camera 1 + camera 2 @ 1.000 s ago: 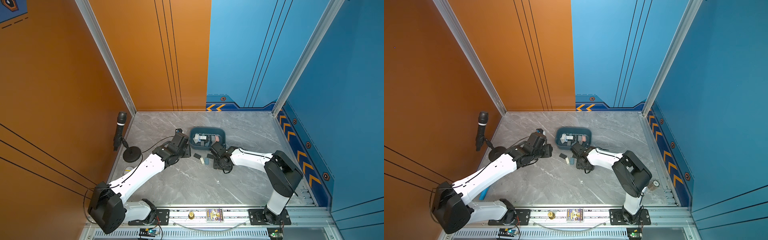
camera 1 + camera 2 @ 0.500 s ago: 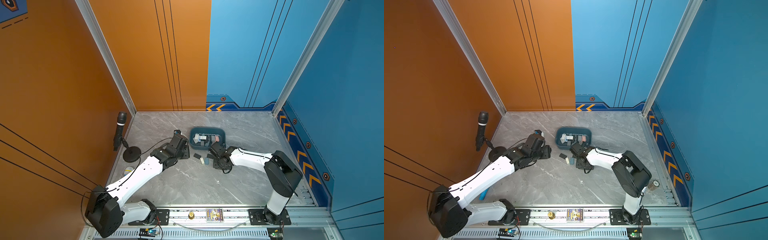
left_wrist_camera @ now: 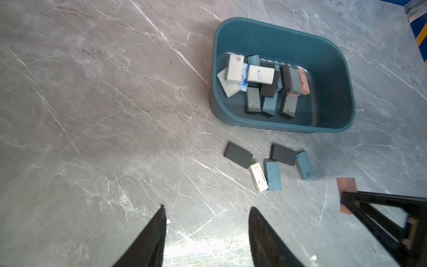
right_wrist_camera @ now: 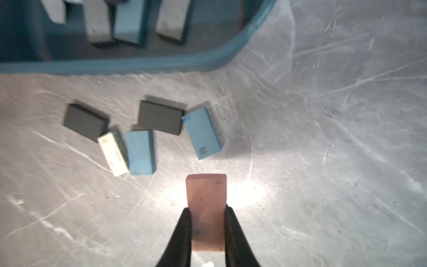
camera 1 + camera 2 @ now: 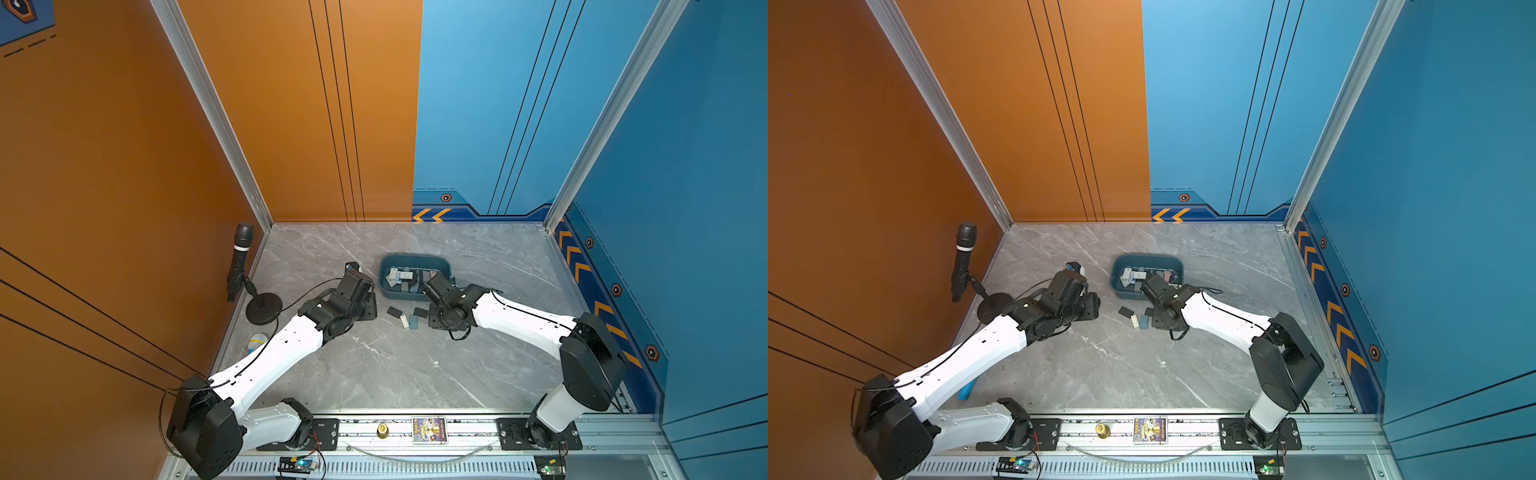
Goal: Put the eraser in the storage box
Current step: Pick up the eraser from the center of the board, then place the eraser in the storage box.
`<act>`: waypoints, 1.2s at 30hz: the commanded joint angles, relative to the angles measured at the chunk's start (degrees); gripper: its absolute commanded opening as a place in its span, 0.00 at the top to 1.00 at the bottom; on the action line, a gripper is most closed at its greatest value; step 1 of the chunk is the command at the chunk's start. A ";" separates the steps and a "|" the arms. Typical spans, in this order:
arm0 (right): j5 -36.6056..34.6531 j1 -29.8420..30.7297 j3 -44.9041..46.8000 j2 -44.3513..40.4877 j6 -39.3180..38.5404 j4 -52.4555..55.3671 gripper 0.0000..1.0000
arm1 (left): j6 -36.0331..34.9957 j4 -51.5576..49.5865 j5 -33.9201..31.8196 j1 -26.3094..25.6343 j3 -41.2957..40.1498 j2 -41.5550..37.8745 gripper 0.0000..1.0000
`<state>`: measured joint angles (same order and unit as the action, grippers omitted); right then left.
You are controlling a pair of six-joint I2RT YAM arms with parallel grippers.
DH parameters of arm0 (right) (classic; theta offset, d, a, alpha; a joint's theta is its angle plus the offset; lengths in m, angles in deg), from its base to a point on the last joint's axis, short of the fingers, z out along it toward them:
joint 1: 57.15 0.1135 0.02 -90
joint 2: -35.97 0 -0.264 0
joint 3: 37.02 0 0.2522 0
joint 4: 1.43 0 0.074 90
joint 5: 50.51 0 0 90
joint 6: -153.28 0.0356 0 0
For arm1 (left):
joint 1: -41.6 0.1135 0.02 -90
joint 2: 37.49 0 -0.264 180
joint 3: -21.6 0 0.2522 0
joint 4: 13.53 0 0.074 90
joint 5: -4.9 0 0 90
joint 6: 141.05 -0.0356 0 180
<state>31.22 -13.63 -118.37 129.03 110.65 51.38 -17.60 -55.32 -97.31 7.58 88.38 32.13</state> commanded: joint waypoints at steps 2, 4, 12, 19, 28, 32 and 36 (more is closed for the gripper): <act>-2.03 -2.45 -5.14 -2.11 -4.83 3.74 0.77 | 0.99 -0.82 -0.63 0.52 -1.47 -0.98 0.43; -1.39 -4.61 -7.78 -1.03 -6.62 3.84 0.77 | 1.35 -0.39 -0.59 0.60 -2.33 -1.27 0.43; 0.97 -8.97 -20.74 9.24 -12.04 6.07 0.77 | 3.35 0.94 1.28 0.45 -4.96 -1.96 0.43; 2.53 -11.91 -30.24 19.70 -15.06 8.40 0.77 | 4.49 1.01 2.32 0.20 -6.26 -2.30 0.43; 1.34 -14.56 -38.82 28.55 -17.25 11.37 0.77 | 5.31 1.05 2.35 0.01 -7.22 -2.22 0.43; 0.41 -15.05 -41.93 31.44 -17.96 12.62 0.77 | 5.38 1.05 2.61 0.01 -7.01 -1.76 0.43; -0.65 -15.57 -44.75 33.83 -18.55 13.92 0.77 | 5.23 0.99 2.86 0.01 -6.85 -1.42 0.43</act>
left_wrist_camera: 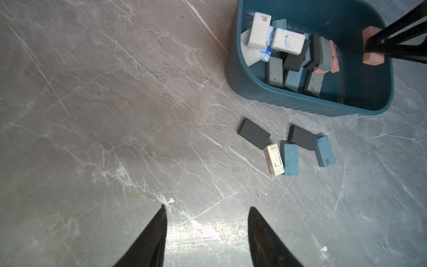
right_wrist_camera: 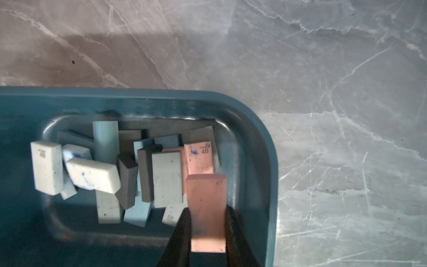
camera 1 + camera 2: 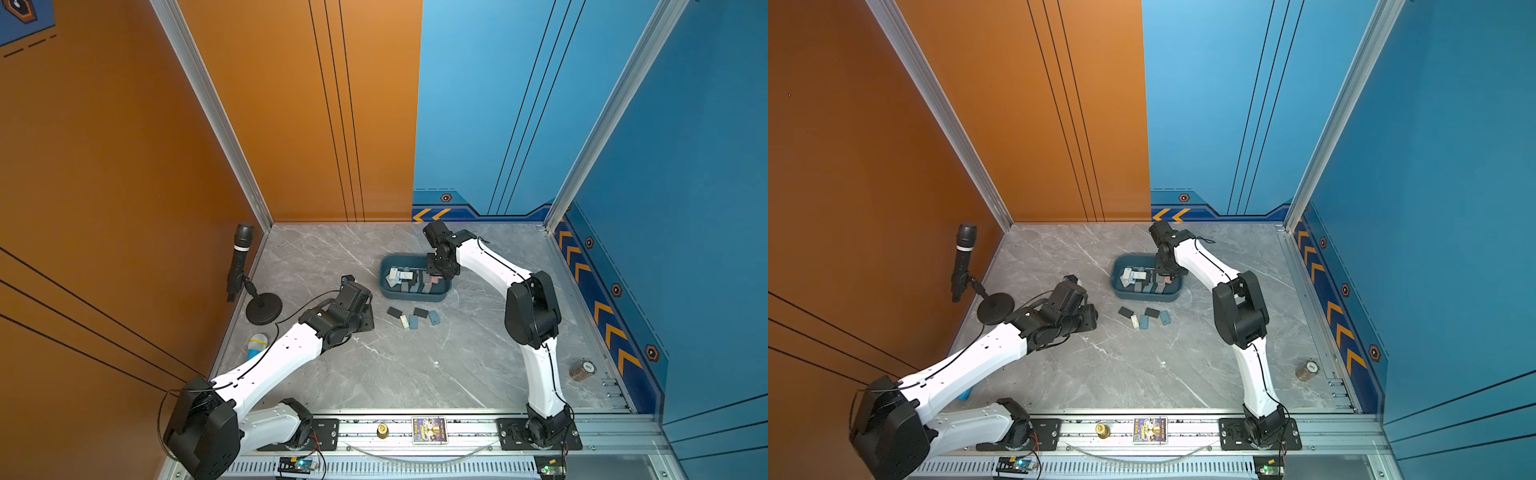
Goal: Put the eraser in the storage box
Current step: Place the eraser in the storage box.
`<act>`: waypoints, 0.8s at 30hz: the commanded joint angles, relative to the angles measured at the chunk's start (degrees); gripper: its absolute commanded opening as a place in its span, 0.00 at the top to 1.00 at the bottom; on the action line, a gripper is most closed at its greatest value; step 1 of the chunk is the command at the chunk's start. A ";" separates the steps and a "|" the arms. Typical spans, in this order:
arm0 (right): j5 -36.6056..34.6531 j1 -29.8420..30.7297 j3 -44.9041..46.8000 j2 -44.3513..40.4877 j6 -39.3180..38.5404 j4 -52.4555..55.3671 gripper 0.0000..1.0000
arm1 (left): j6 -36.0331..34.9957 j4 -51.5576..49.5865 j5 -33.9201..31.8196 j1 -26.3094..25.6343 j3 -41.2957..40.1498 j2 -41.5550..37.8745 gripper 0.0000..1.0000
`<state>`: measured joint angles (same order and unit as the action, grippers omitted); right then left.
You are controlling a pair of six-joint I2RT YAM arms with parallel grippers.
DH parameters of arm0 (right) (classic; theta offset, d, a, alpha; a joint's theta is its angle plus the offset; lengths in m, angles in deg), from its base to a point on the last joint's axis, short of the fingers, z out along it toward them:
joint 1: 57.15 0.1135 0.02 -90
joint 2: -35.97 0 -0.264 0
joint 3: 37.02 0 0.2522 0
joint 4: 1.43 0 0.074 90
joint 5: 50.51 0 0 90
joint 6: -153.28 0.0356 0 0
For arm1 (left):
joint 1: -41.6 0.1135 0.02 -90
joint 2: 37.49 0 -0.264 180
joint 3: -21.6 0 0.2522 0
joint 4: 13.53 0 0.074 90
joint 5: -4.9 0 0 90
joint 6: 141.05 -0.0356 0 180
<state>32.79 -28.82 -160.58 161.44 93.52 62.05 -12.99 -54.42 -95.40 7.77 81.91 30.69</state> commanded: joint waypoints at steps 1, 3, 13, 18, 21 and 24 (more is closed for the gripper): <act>-2.31 -0.52 -2.99 1.87 -1.41 3.53 0.77 | 0.61 0.15 1.03 -0.18 -0.40 0.01 0.43; -2.58 -0.65 -3.81 2.68 -1.58 3.82 0.77 | 0.74 0.10 1.06 -0.18 -0.40 -0.04 0.43; -3.89 -1.18 -5.51 5.61 -2.03 4.92 0.75 | 0.61 0.15 1.15 -0.12 -0.19 0.48 0.43; -3.89 -1.40 -5.60 6.10 -1.94 4.87 0.72 | 0.79 0.15 1.39 -0.17 -0.13 1.07 0.43; -3.68 -1.36 -5.60 6.04 -1.85 4.89 0.67 | 0.70 0.11 1.34 -0.19 -0.14 1.08 0.43; -3.56 -1.37 -5.73 5.76 -1.81 4.92 0.63 | 0.72 0.13 1.37 -0.14 -0.11 1.15 0.43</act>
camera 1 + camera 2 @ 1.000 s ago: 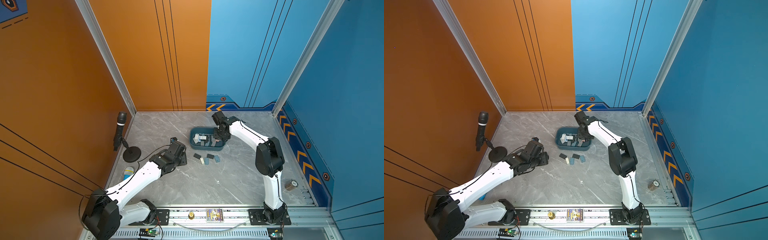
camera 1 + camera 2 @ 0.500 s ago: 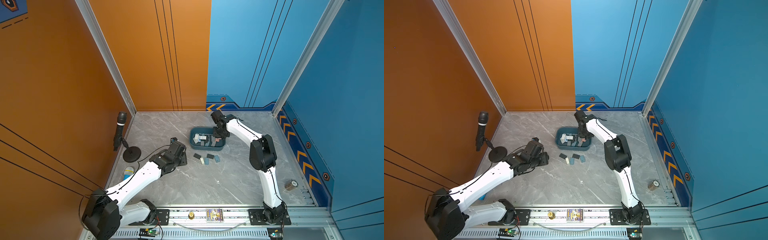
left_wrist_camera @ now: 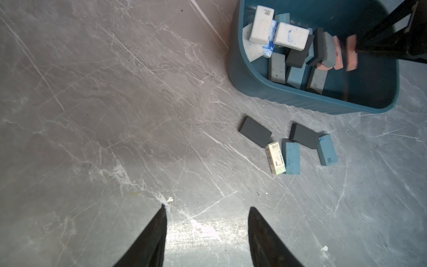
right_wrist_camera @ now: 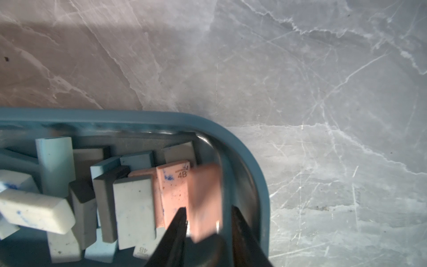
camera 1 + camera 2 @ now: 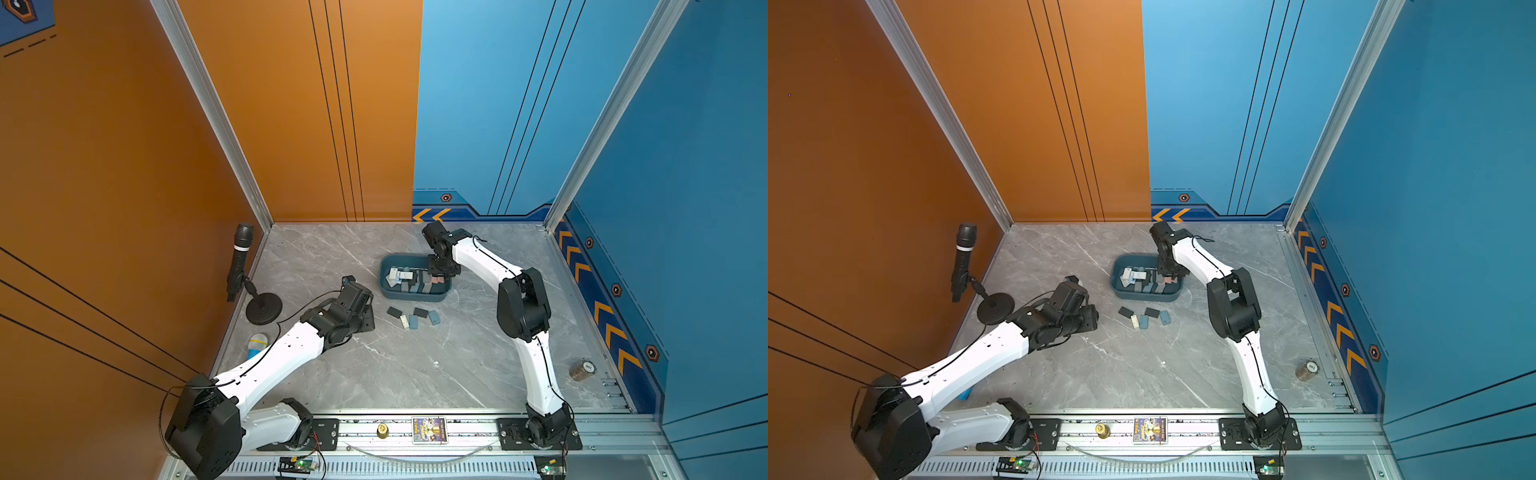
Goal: Put the eraser in the storage box
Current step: Place the eraser in the storage box, then adjust the eraser at the center of the board.
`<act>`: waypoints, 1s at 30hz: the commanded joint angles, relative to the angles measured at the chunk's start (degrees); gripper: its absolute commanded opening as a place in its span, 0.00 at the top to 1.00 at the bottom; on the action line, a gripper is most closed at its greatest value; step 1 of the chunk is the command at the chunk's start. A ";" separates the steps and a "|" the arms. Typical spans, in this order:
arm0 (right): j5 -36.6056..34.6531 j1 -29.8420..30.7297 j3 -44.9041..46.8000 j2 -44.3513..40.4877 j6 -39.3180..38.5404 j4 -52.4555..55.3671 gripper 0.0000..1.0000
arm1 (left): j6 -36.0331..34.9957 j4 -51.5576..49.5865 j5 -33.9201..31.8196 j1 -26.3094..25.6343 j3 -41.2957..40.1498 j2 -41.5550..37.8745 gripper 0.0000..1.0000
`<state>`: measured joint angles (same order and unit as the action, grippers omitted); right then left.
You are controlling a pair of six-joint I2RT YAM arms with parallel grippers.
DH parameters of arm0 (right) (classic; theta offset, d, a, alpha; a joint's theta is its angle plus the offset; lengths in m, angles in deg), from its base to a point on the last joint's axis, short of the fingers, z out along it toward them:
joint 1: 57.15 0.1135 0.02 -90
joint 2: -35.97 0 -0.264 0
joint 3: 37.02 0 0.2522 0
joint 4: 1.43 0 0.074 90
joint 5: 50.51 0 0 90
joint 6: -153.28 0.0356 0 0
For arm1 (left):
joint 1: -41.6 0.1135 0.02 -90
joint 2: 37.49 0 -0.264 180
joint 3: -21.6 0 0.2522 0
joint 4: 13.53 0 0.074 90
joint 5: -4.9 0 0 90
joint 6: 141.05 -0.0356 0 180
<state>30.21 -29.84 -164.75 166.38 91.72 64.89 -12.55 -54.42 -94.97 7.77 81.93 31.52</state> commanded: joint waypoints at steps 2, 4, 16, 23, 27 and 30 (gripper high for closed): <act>-0.82 -0.33 -1.52 0.52 0.03 2.05 0.61 | 0.26 0.08 0.97 -0.19 -0.16 0.41 0.43; -0.64 -0.33 -1.52 0.00 0.18 2.16 0.60 | 0.34 0.14 0.95 -0.19 -0.24 0.40 0.43; -1.03 1.73 1.09 -13.09 0.21 2.35 0.57 | -0.18 0.41 3.98 -0.77 2.15 5.86 0.35; -3.51 3.10 12.97 -26.20 1.66 -1.24 0.56 | 1.58 0.41 4.72 -2.65 7.28 14.08 0.27; -5.13 3.02 20.19 -33.14 3.03 -2.86 0.55 | 3.48 0.40 4.76 -4.30 11.26 19.25 0.23; -6.58 2.70 24.19 -37.72 3.76 -3.16 0.55 | 5.35 0.39 3.52 -5.99 14.71 23.07 0.21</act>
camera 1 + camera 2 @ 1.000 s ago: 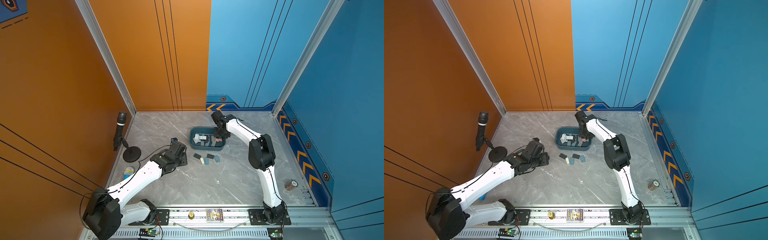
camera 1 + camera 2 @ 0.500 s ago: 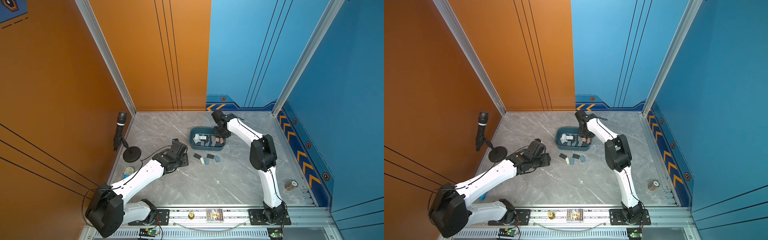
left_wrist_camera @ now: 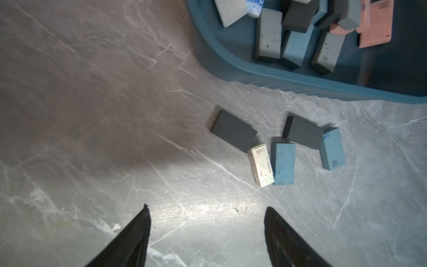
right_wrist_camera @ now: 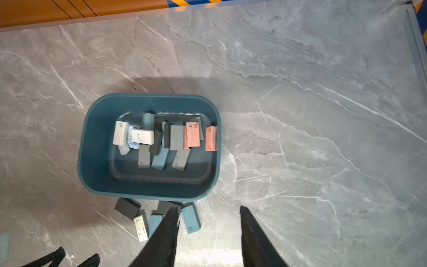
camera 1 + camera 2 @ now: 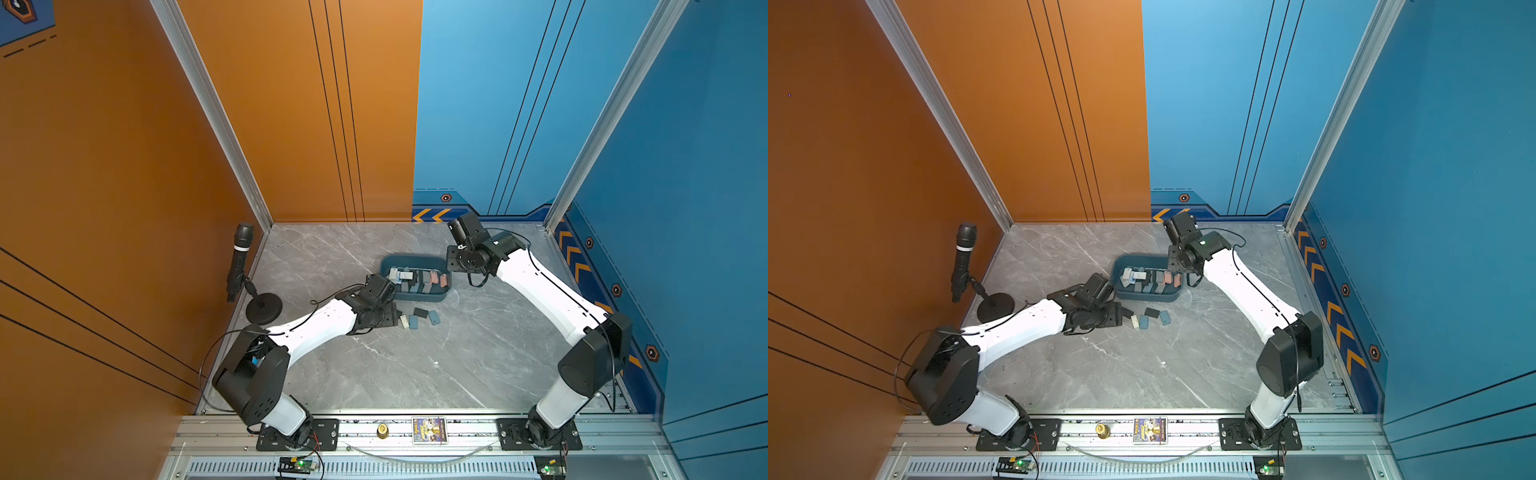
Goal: Put the eraser in the storage box
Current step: Adjust the eraser at the center of the board.
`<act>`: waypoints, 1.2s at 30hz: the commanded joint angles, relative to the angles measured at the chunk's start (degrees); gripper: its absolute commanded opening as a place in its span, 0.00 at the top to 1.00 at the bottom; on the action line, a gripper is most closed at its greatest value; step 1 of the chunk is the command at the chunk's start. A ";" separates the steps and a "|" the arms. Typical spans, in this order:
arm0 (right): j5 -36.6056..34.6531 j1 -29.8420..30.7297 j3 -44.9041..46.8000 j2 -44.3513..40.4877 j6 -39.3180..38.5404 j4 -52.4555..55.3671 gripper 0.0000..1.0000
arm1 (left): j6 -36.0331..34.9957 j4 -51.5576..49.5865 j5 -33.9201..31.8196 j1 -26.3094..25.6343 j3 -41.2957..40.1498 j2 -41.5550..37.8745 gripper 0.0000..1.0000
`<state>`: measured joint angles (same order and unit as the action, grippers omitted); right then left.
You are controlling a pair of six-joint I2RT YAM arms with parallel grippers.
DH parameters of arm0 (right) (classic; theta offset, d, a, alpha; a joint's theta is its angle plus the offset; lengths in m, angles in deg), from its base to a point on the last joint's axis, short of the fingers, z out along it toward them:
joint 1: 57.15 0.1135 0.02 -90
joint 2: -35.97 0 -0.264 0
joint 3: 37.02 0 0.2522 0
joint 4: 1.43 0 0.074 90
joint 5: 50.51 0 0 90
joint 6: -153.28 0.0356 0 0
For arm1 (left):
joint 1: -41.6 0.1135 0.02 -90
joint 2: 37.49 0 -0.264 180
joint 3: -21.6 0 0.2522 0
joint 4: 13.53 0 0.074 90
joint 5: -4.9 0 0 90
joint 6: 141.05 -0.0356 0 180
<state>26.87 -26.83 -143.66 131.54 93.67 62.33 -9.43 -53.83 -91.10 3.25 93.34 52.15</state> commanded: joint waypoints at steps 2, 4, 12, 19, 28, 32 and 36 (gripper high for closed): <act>-3.85 -0.83 5.63 -5.69 2.24 -0.70 0.54 | 3.99 -0.57 -1.94 -2.51 4.86 4.58 0.19; -4.14 -1.52 7.80 -7.97 2.64 -0.84 0.54 | 6.07 -1.34 -3.97 -3.40 5.98 6.33 0.18; -4.50 -4.65 14.83 -16.57 3.78 -1.49 0.54 | 13.12 -2.60 -11.88 -6.18 7.26 9.62 0.18; -4.12 -6.58 18.62 -21.03 4.39 -1.57 0.53 | 14.43 -2.18 -14.47 -7.18 8.74 12.77 0.18; -3.87 -7.38 21.33 -23.86 5.29 -1.62 0.53 | 17.06 -1.54 -15.36 -6.34 9.68 15.51 0.17; -3.82 -7.73 22.05 -24.68 5.55 -1.62 0.53 | 17.74 -0.76 -14.77 -5.42 9.88 16.64 0.17; -3.81 -7.91 22.69 -25.32 5.82 -1.70 0.53 | 17.85 0.05 -14.21 -4.73 10.21 17.55 0.17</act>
<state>24.18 -34.35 -121.93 107.63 98.26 61.17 7.38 -54.01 -104.52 -2.21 102.23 68.28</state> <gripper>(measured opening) 0.467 0.833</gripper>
